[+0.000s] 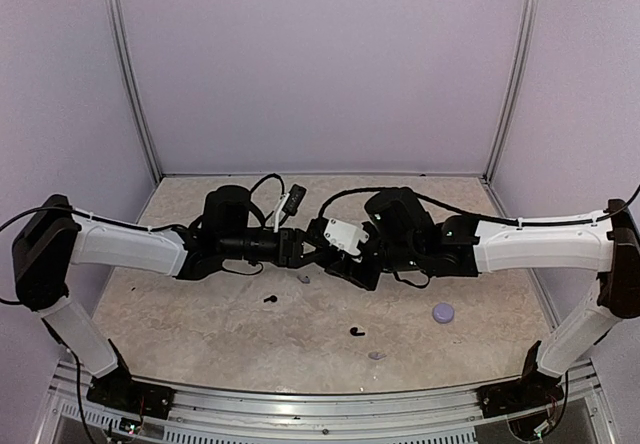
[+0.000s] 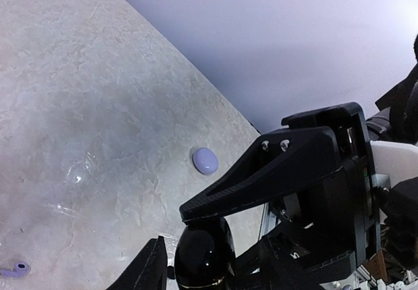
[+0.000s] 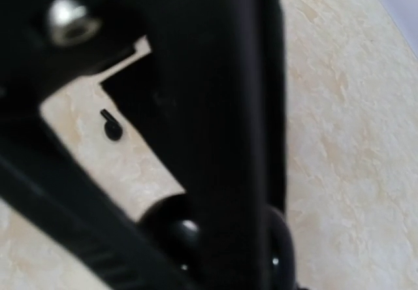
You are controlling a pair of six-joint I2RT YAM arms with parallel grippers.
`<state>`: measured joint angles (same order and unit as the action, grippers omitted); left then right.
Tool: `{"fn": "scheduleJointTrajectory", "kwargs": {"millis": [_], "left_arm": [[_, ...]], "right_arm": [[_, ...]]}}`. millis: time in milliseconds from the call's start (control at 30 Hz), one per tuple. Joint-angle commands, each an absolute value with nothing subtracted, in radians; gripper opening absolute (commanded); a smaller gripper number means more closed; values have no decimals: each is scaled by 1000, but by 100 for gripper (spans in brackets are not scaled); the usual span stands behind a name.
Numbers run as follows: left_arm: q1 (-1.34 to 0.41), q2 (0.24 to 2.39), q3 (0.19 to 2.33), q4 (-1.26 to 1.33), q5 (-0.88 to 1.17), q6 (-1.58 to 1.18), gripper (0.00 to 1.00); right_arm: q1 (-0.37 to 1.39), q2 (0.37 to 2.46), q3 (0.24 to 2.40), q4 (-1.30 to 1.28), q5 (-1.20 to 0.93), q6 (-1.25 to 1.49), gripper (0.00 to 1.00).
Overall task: Insert the wireless bluetooth earbuds into the charging case
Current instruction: Pass from the right arm to the left, then pass from the left arm to the right
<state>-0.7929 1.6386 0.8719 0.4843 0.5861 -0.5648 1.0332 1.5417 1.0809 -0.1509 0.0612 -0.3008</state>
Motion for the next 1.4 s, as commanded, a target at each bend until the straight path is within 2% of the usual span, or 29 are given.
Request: {"fn": "scheduleJointTrajectory", "kwargs": {"millis": [0,133,333,433,600,700,1033,1167,1367], "left_arm": [[-799,1657,913,456,569,-547,46],[-799,1665,916,454,575,-545,35],[-799,1657,914,459,579,-536,23],[-799,1649,909,468,579,-533,18],[-799,1610,883,504,581,-518,14],[-799,1570,857,536,576,-501,14],[-801,1398,793,647,537,-423,14],[-809,1344,790,674,512,-380,14],[-831,1295,773,747,496,-357,14]], "right_arm": [[1046,1513,1070,-133,78,-312,43],[1048,1503,1066,-127,82,-313,43],[1048,1484,1052,-114,97,-314,47],[1048,1471,1042,-104,96,-303,56],[1047,1386,972,-13,54,-271,83],[1036,1318,936,28,7,-251,92],[912,1094,757,271,-264,-86,99],[895,1107,763,322,-321,-45,100],[892,1188,812,387,-515,66,100]]}}
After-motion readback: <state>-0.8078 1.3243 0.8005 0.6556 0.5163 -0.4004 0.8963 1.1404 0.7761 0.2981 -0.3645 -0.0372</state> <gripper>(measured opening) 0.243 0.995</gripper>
